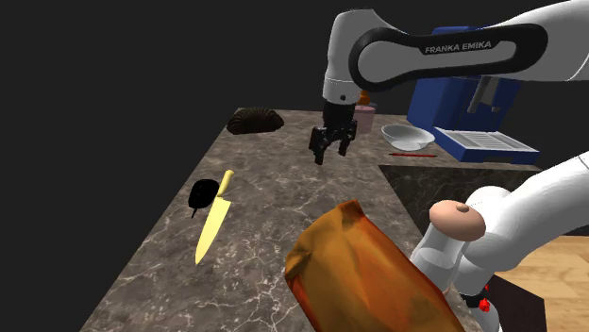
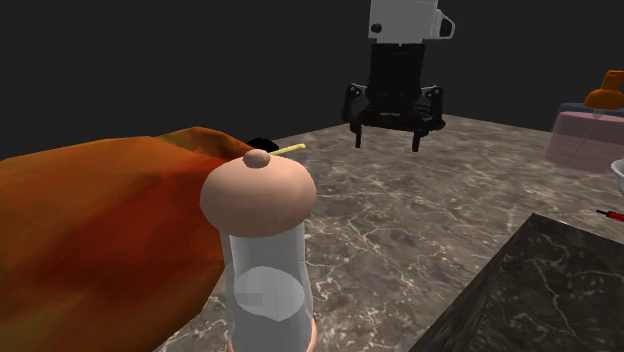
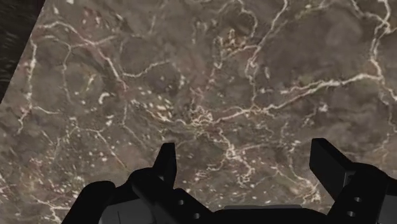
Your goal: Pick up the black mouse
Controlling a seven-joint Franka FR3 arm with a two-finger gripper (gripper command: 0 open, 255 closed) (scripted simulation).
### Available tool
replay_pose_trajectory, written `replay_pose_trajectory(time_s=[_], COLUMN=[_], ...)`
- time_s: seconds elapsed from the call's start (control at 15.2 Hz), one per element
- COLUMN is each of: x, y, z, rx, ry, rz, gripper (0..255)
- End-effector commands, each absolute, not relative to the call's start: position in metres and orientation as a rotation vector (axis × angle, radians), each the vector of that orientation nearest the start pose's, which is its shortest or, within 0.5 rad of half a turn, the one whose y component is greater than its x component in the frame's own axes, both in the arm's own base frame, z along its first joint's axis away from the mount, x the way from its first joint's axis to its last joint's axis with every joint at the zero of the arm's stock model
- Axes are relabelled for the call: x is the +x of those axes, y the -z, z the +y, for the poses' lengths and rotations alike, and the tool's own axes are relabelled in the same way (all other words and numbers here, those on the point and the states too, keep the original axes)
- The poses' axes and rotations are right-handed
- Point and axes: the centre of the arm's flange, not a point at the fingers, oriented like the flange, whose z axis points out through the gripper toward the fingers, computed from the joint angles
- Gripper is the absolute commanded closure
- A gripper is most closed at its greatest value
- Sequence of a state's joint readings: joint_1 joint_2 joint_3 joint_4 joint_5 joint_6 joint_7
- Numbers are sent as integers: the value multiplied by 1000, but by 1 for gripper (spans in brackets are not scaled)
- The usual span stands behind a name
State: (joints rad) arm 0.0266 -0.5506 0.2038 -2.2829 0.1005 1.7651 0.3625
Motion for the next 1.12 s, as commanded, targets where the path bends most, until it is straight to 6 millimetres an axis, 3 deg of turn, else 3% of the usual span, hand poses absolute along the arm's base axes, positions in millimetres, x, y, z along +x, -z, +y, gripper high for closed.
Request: replay_pose_trajectory(time_s=[0.0,1.06], x=[391,520], y=[-552,-536], z=[132,294], rx=[-3116,-2983], ry=[27,-72], rz=[344,791], gripper=[0,0])
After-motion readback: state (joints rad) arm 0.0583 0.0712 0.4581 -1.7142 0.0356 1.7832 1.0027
